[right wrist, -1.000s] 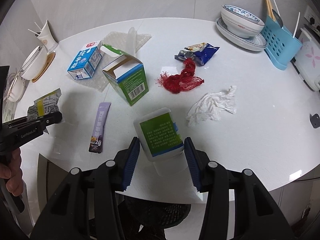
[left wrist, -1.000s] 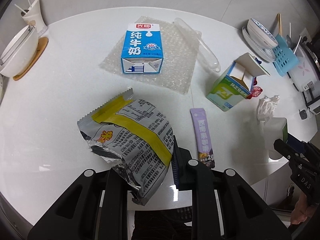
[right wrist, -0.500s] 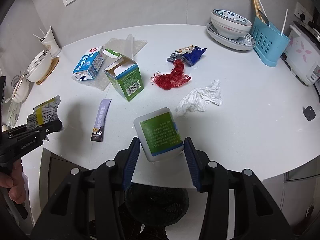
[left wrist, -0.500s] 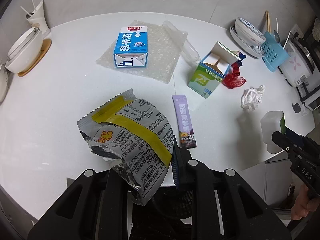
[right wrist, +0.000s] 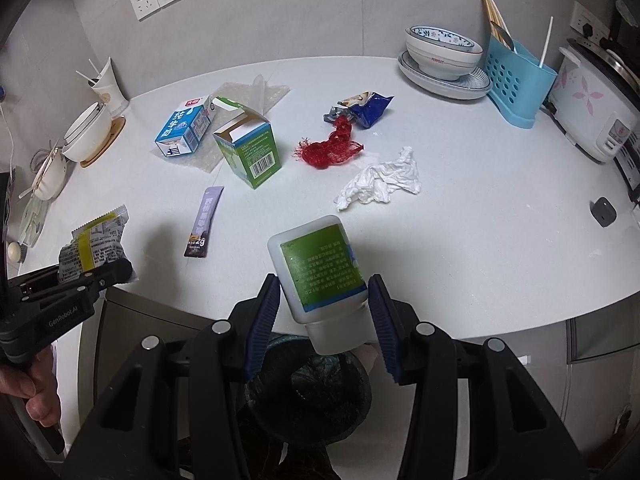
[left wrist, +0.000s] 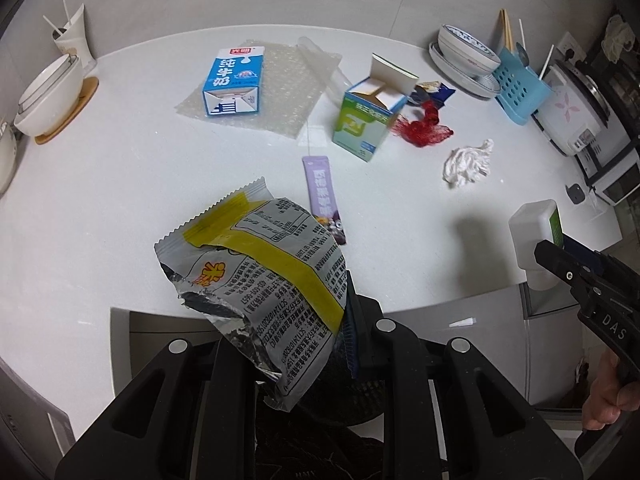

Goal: Collect trash

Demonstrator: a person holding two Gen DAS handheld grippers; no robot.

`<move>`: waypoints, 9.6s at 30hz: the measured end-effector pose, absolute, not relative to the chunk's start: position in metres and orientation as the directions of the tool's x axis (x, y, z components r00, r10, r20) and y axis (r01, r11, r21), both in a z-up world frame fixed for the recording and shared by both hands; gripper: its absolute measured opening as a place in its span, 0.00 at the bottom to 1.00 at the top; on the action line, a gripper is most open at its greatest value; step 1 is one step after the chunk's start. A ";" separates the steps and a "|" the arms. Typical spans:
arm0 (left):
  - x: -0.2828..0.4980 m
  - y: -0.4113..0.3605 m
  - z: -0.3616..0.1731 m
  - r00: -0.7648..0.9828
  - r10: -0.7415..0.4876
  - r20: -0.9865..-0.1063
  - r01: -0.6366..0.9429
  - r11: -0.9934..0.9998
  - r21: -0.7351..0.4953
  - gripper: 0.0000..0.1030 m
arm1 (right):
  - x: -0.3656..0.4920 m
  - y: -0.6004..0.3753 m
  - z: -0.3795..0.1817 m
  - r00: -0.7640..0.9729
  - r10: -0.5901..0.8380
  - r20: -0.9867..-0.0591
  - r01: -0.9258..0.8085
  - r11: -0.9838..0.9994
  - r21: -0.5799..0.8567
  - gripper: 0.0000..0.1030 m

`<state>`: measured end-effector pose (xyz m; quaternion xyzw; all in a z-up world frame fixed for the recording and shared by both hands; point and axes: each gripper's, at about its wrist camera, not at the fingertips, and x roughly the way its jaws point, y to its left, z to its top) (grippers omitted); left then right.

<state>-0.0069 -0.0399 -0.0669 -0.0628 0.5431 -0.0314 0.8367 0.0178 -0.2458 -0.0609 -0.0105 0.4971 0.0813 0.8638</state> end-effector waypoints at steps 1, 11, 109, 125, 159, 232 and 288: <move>-0.010 -0.042 -0.067 0.409 -0.122 -0.904 -0.013 0.990 -0.140 0.18 | 0.016 -0.247 -0.061 0.493 0.130 -0.860 -0.151 0.987 0.063 0.42; -0.039 -0.058 -0.071 0.407 -0.139 -0.903 0.008 0.989 -0.149 0.18 | -0.009 -0.255 -0.066 0.492 0.127 -0.861 -0.148 0.987 0.061 0.42; -0.088 -0.162 -0.259 0.220 -0.210 -0.953 0.259 0.954 -0.151 0.38 | -0.084 -0.317 -0.238 0.321 0.088 -0.943 -0.023 0.996 0.085 0.42; -0.092 -0.137 -0.244 0.268 -0.220 -0.938 0.196 0.966 -0.171 0.87 | -0.073 -0.298 -0.233 0.333 0.095 -0.938 -0.068 0.995 0.076 0.42; -0.108 -0.040 -0.242 0.304 -0.120 -0.945 -0.034 0.990 -0.137 0.94 | -0.057 -0.219 -0.305 0.215 0.140 -0.966 -0.276 0.958 0.078 0.42; 0.048 -0.058 -0.075 0.419 -0.106 -0.902 -0.041 0.990 -0.136 0.93 | 0.080 -0.277 -0.070 0.599 0.027 -0.800 -0.093 0.995 -0.036 0.89; 0.108 -0.062 -0.131 0.260 -0.128 -0.957 -0.030 0.990 -0.140 0.11 | 0.181 -0.271 -0.135 0.459 0.015 -0.888 -0.030 1.000 0.001 0.12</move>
